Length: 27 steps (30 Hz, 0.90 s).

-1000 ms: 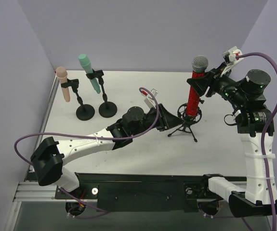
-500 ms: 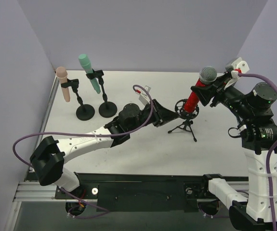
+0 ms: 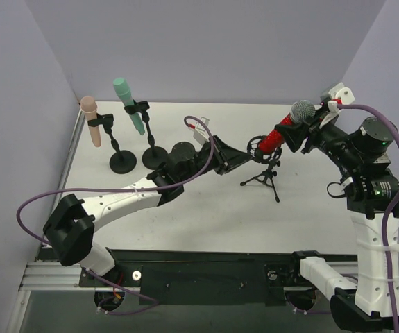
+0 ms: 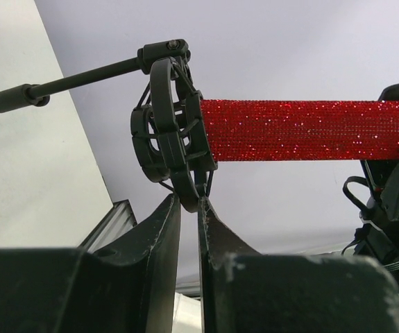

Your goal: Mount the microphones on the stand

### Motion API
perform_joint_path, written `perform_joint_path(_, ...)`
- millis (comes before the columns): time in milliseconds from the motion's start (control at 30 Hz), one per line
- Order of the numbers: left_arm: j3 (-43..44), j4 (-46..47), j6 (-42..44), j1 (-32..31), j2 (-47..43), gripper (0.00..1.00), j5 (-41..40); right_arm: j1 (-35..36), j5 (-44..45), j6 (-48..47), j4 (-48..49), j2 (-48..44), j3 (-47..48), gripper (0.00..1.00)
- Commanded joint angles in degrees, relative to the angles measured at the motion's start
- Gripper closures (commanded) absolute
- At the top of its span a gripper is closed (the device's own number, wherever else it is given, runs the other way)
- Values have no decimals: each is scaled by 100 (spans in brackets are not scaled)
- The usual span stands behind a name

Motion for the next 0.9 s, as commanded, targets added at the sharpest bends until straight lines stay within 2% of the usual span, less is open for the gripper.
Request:
perform_joint_path(0,557,961,46,59,-30,100,116,154,205,154,-1038,509,142,100)
perform_joint_path(267,777,838,310,94,41,100,344,646,793,-144,-1740,1115,810,100)
perform_joint_path(700,891,460,697,173,146,100,582,752,1357,-435,-2954,2021,2313,100)
perform_joint_path(867,900,538,679,182,190,100,643,813,1269,-444,-2894,2127,2192,100)
